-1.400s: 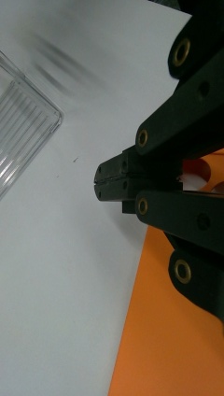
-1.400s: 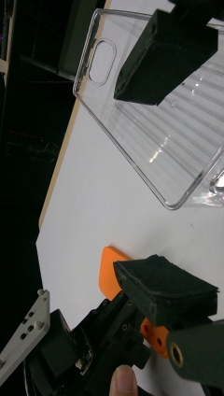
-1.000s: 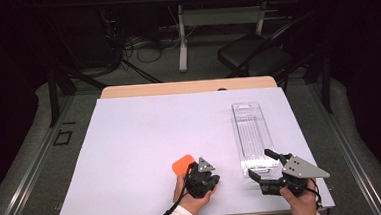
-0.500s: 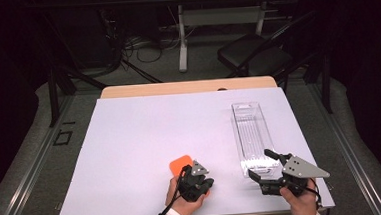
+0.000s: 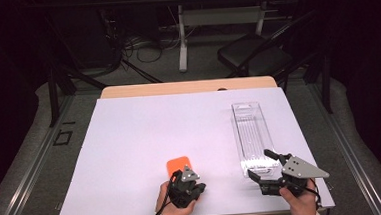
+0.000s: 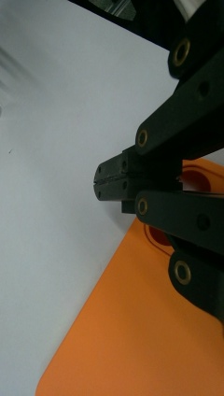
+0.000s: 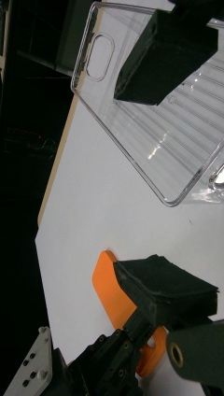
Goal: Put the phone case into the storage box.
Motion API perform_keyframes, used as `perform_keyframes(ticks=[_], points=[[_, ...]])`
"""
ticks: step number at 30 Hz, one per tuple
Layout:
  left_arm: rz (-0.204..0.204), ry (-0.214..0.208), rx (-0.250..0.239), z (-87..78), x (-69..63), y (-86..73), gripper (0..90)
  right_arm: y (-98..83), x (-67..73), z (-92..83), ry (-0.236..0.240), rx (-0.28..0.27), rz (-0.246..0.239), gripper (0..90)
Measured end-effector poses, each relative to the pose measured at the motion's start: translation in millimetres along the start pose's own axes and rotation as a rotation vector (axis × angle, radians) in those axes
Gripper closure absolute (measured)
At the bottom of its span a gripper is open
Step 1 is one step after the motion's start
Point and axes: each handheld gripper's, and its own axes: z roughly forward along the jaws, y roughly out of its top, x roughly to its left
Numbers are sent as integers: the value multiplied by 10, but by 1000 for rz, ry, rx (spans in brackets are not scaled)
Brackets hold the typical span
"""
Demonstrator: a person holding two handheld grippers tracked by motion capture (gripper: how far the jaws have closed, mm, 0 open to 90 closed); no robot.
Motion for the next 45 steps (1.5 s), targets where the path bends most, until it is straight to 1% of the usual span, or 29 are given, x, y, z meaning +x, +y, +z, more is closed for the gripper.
perform_keyframes(ticks=[2, 5, 8, 12, 14, 15, 20, 21, 22, 24, 27, 29, 30, 32, 33, 38, 42, 43, 45], points=[[2, 7, -1, -12, 4, -12, 900, 0, -4, -3, 0, 6, 2, 145], [8, 14, 15, -71, 29, -53, 900, -2, -6, -3, -1, 1, 2, 145], [4, 23, 16, -101, 45, -78, 900, -3, -4, -3, -1, 5, 7, 145], [1, 38, 28, -181, 108, -137, 900, 0, -1, -2, 0, 1, 2, 145], [-13, 42, 25, -217, 142, -170, 900, -1, 1, 1, 0, -1, 1, 145], [-13, 47, 31, -256, 181, -196, 900, -4, 8, 5, 0, 1, 10, 145], [-29, 61, 29, -320, 240, -252, 900, -3, 8, 5, -1, 3, 9, 145], [-32, 63, 34, -340, 257, -263, 900, -3, 8, 5, -1, 3, 9, 145], [-43, 69, 27, -349, 268, -278, 900, -3, 8, 4, -2, 4, 10, 145], [-43, 79, 29, -382, 301, -301, 900, -4, 6, 5, -2, 4, 5, 145], [-67, 97, 32, -447, 355, -352, 900, -4, 6, 6, -3, 4, 6, 145], [-72, 100, 35, -464, 365, -365, 900, -4, 5, 6, -3, 4, 5, 145], [-73, 116, 27, -474, 369, -380, 900, -4, 5, 6, -3, 4, 5, 145], [-80, 129, 32, -522, 399, -418, 900, -5, 3, 7, -2, 6, 5, 145], [-80, 129, 32, -522, 399, -418, 900, -5, 3, 7, -2, 6, 5, 145], [-109, 145, 24, -578, 472, -465, 900, -3, 4, 5, -2, 6, 0, 145], [-119, 148, 20, -591, 487, -479, 900, -3, 7, 3, -1, 5, 2, 145], [-133, 148, 19, -599, 497, -485, 900, -4, 5, 3, -2, 2, 5, 145], [-134, 145, 20, -603, 507, -487, 900, -3, -2, 1, -3, 4, 1, 145]])
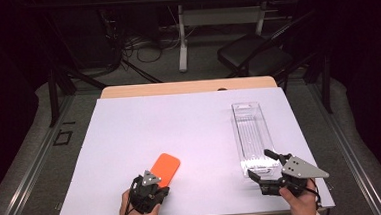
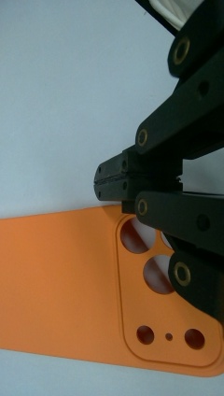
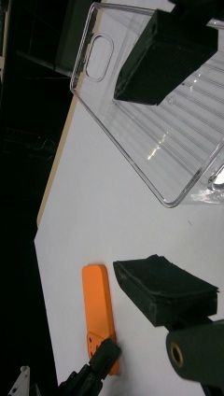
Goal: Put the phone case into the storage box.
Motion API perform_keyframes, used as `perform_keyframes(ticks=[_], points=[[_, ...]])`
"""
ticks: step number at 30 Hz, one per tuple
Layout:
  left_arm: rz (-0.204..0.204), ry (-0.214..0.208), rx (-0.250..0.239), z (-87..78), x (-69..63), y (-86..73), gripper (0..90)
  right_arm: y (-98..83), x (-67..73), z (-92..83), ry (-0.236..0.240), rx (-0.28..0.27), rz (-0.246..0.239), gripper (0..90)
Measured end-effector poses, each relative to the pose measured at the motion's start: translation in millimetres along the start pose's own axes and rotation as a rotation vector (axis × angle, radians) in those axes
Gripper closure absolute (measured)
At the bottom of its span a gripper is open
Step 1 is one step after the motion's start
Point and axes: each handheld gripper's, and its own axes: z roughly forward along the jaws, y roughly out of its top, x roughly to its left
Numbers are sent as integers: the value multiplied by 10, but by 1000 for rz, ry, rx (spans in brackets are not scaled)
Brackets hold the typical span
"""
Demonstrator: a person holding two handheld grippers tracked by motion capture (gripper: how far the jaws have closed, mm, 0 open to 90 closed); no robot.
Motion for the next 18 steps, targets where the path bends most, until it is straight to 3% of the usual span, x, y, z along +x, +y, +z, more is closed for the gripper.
perform_keyframes(ticks=[5, 12, 14, 18], points=[[0, 2, -3, -7, 10, -2, 888, 2, -3, -2, 1, -1, -4, 145], [-4, -6, -47, -43, 11, 10, 824, 0, 6, 6, 5, 0, 0, 145], [-6, -9, -59, -57, 25, 14, 789, 1, 7, 7, 7, 2, -1, 145], [1, -12, -91, -74, 41, 25, 627, 0, 7, 9, 10, 2, -5, 145]])
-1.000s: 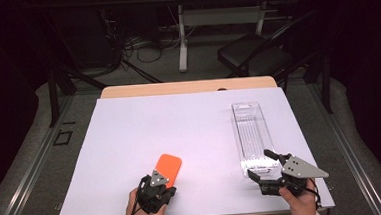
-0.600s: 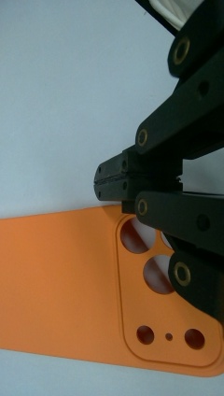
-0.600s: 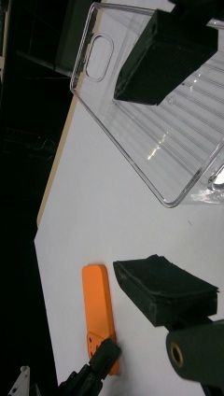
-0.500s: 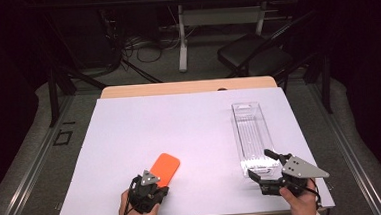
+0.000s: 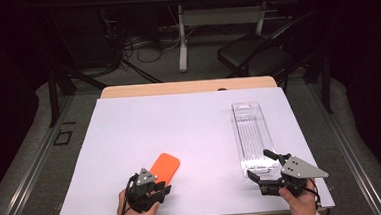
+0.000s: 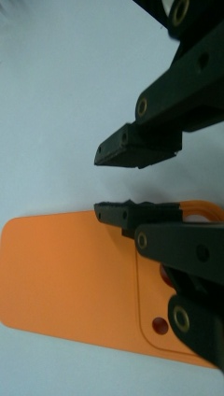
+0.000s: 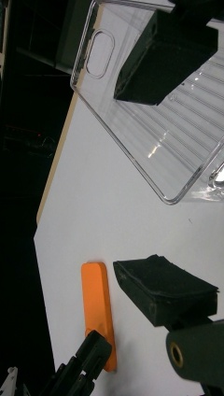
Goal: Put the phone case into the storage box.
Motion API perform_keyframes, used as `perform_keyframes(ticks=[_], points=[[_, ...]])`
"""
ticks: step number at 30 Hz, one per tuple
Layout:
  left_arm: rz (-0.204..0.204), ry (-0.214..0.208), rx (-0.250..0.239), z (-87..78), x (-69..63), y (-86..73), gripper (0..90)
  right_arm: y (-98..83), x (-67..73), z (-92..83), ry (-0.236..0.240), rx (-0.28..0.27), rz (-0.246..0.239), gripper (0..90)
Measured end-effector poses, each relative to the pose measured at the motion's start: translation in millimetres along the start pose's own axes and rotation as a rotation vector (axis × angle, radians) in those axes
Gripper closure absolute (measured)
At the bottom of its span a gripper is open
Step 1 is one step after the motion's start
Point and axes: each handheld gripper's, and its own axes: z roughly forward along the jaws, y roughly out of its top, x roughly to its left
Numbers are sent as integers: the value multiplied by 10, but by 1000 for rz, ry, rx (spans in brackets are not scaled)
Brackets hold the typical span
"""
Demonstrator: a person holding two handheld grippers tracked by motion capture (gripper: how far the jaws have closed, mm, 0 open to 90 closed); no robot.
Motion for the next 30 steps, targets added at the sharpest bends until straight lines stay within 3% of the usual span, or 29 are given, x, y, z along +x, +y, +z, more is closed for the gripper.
perform_keyframes(ticks=[8, 10, 15, 22, 24, 30], points=[[11, 11, -59, -11, 52, 14, 419, -4, -5, 7, 4, 6, -5, 145], [35, 49, -67, -19, 72, 21, 408, -5, -5, 10, 5, 3, -7, 145], [74, 78, -93, -46, 115, 36, 400, -5, -7, 10, 7, 9, -7, 145], [14, 82, -126, -83, 242, 26, 376, -7, -3, 14, 11, 9, -4, 145], [-22, 85, -125, -85, 299, 28, 271, -9, -4, 19, 13, 7, -7, 145], [-37, 114, -149, -75, 366, 27, 155, -9, 0, 21, 16, 12, -8, 145]])
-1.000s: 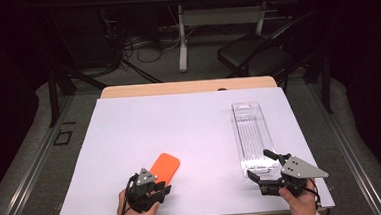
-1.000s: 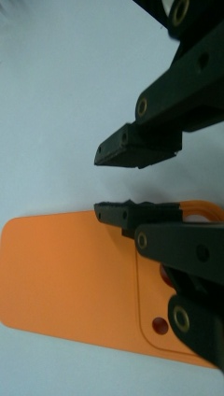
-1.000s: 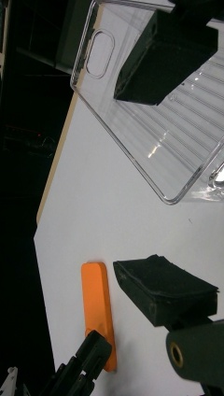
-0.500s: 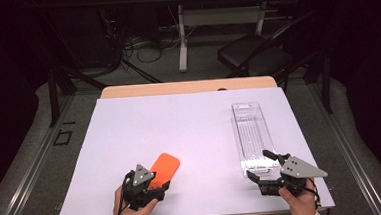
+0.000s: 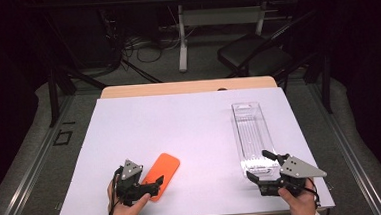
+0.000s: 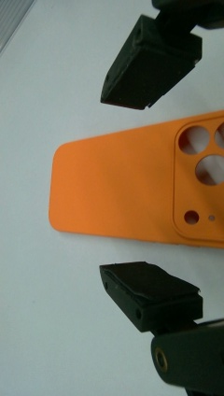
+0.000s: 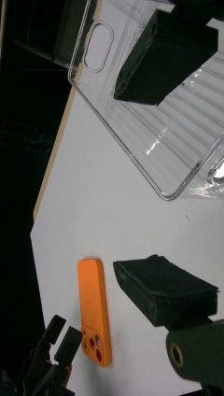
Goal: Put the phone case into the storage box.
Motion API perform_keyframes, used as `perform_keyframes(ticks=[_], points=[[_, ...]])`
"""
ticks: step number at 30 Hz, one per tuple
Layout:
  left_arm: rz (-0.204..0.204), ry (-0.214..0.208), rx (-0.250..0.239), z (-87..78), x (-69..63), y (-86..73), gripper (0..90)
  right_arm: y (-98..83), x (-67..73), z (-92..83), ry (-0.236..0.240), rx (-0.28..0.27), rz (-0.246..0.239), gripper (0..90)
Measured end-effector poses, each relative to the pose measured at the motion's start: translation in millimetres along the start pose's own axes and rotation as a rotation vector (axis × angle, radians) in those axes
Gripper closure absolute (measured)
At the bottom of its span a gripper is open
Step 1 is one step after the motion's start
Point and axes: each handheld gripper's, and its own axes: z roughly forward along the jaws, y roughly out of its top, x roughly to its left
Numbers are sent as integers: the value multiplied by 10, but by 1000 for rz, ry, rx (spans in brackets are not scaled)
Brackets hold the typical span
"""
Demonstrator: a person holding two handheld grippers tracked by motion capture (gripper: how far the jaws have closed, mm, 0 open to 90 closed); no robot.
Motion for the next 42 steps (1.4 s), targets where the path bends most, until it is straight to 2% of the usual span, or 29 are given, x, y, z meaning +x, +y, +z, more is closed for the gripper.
perform_keyframes(ticks=[2, 4, 7, 10, 15, 17, 19, 21, 25, 33, 42], points=[[0, 2, -2, 3, 9, 0, 145, 0, -1, 1, 0, 0, -1, 145], [-10, 3, -3, 15, 20, 5, 59, -1, -1, 1, 1, 2, -1, 145], [-19, -16, -8, 24, 36, 14, 4, 0, 0, 1, 2, 2, -3, 145], [-19, -25, -11, 32, 41, 12, 4, -1, -1, 2, 3, 4, -2, 145], [-24, -17, -16, 35, 47, 12, 4, -1, 1, 6, 4, 2, -4, 145], [-50, -28, -18, 47, 51, 15, 4, -2, 1, 6, 4, 3, -4, 145], [-52, -29, -16, 54, 51, 14, 4, -2, 0, 5, 4, 3, -4, 145], [-34, -31, -9, 71, 47, 13, 4, -1, 0, 6, 4, 2, -6, 145], [31, -5, 19, 126, 19, 13, 4, -2, 2, 7, 6, 4, -5, 145], [52, -34, 53, 226, 7, -6, 4, -2, 3, 10, 9, 8, -5, 145], [77, -36, 107, 323, 0, -11, 6, -5, 4, 15, 13, 10, -6, 145]])
